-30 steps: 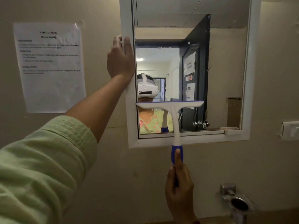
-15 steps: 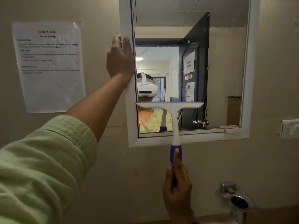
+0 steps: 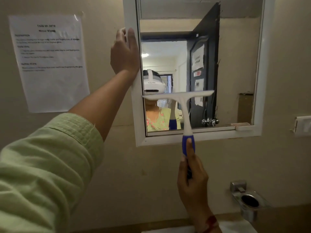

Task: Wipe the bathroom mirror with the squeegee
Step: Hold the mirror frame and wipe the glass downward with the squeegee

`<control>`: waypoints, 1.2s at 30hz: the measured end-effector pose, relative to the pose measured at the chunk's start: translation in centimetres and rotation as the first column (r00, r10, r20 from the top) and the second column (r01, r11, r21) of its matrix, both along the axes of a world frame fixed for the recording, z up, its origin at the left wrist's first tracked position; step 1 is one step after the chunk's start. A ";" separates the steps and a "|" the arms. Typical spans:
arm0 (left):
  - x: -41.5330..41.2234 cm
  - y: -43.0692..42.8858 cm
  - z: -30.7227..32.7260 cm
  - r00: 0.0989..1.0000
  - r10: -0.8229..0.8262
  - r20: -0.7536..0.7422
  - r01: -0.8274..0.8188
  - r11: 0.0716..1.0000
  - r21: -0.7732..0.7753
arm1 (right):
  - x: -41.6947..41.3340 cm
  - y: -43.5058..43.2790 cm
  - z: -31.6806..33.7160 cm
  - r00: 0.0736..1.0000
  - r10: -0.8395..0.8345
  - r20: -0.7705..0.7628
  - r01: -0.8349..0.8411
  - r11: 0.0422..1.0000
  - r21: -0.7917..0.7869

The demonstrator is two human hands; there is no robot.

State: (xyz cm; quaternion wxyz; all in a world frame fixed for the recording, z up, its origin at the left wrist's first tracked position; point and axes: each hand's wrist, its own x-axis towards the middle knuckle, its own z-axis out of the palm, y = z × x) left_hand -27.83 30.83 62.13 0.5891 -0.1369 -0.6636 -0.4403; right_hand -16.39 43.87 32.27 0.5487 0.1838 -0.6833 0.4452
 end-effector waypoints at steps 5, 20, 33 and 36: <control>0.1 0.1 -0.1 1.000 0.000 0.003 0.000 1.000 0.005 | -0.3 1.0 1.5 1.000 -0.026 -0.010 0.026 1.000 0.015; 0.0 0.0 -0.2 1.000 0.002 0.002 -0.002 1.000 -0.001 | 0.1 -0.3 -1.4 1.000 -0.022 0.013 0.023 1.000 -0.016; 0.0 0.0 -0.3 1.000 -0.004 0.000 0.004 1.000 -0.012 | -0.3 -0.3 -1.5 1.000 -0.025 -0.008 0.024 1.000 -0.004; 0.2 0.0 -0.3 1.000 -0.006 0.003 0.006 1.000 -0.024 | 0.4 -1.3 -4.2 1.000 -0.009 0.010 0.009 1.000 -0.002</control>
